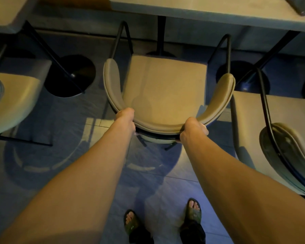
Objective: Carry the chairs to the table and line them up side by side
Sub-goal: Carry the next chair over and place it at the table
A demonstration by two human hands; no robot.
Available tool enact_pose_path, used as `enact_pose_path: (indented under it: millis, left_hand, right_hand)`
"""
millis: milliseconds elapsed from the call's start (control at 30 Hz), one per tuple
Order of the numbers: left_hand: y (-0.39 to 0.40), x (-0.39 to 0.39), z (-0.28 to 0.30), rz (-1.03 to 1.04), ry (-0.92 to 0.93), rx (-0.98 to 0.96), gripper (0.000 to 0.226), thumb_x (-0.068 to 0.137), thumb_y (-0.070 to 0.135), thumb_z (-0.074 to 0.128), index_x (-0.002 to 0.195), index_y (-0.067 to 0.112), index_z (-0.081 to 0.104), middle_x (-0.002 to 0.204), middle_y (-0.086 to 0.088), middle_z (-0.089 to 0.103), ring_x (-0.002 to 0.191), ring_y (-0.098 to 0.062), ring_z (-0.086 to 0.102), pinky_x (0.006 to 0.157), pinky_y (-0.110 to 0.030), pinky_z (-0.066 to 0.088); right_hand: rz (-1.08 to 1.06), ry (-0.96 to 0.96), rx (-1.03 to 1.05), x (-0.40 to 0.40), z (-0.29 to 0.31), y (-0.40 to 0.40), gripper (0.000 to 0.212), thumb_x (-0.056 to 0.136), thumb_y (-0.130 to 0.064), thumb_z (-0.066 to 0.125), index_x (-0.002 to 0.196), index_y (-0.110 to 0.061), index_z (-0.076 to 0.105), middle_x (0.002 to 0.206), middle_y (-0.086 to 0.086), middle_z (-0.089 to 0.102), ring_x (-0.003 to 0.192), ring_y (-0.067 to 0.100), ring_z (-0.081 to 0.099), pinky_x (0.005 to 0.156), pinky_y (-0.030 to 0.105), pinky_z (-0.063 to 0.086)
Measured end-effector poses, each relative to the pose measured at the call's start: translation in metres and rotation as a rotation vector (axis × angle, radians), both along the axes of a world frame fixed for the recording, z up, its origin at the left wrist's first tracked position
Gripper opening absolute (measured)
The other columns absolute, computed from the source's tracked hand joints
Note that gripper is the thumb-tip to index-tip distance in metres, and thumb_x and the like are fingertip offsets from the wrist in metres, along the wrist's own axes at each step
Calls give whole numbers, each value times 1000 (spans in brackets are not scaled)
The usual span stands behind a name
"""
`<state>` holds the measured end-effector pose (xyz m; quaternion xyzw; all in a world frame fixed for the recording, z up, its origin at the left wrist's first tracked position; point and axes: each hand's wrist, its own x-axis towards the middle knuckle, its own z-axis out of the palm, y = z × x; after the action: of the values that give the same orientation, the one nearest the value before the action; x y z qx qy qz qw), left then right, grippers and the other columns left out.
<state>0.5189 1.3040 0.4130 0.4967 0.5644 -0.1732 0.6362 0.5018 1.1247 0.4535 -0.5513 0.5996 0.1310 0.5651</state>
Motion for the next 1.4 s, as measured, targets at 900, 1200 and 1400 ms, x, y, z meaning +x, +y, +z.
enact_pose_path:
  millis: [900,1200,1400]
  left_hand:
    - [42,42,6,12,91,78,46,96,20,48,141,13,46,142,-9,52,128,-36,50,98,-70,37]
    - [48,67,12,152,39,153,44,92,15,50,135,9,51,133,-9,59,117,-36,57,94,-67,42]
    - [42,63,12,243,-19,256,38,87,8,51,124,1,60,125,-13,64,109,-33,63,96,-49,52]
  right_hand:
    - [24,11,111,49,-25,27,55,77,-23,71,125,-10,45,110,16,60,102,40,60,87,62,53]
    - [84,86,265,81,-42,37,55,85,-33,68,132,-17,44,119,12,63,104,37,63,42,48,49]
    - [53,80,213,82,-45,40,48,84,-27,65,127,-16,48,114,14,64,102,40,63,57,68,51]
